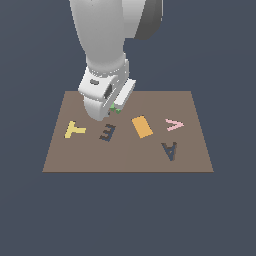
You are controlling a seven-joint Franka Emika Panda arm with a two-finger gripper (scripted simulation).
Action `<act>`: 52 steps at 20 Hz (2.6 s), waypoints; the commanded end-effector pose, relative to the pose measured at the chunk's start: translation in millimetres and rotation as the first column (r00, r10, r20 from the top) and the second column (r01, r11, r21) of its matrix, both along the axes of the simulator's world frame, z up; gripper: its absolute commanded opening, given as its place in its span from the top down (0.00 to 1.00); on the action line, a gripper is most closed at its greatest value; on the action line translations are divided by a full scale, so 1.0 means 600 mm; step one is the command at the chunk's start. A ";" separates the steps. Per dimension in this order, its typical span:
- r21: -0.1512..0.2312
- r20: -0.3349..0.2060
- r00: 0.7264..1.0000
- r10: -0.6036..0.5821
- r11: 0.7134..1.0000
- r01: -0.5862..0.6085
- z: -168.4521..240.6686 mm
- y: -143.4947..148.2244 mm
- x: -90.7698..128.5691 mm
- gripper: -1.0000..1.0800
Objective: Insert a designated object into the corresponding slot on a board.
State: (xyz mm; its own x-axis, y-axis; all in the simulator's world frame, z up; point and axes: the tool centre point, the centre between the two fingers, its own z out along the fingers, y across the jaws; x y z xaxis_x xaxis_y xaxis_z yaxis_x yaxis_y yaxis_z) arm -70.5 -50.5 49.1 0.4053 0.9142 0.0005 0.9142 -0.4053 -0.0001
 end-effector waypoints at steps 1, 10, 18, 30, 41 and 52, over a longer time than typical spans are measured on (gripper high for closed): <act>0.000 0.000 1.000 0.001 1.000 -0.001 -0.007 0.000 0.000 0.04; -0.001 0.000 1.000 0.005 1.000 -0.005 -0.032 0.000 0.000 1.00; -0.001 0.000 1.000 0.005 1.000 -0.005 -0.032 0.000 0.000 1.00; -0.001 0.000 1.000 -0.013 1.000 0.013 -0.026 0.001 0.002 1.00; 0.000 0.000 0.984 -0.180 0.984 0.180 -0.024 0.012 0.019 1.00; 0.000 0.000 0.860 -0.511 0.860 0.511 -0.021 0.024 0.060 1.00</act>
State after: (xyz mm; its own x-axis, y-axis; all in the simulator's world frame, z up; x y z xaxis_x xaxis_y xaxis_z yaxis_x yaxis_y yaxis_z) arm -38.8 -37.1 35.8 0.7798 0.6260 0.0002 0.6260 -0.7798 -0.0003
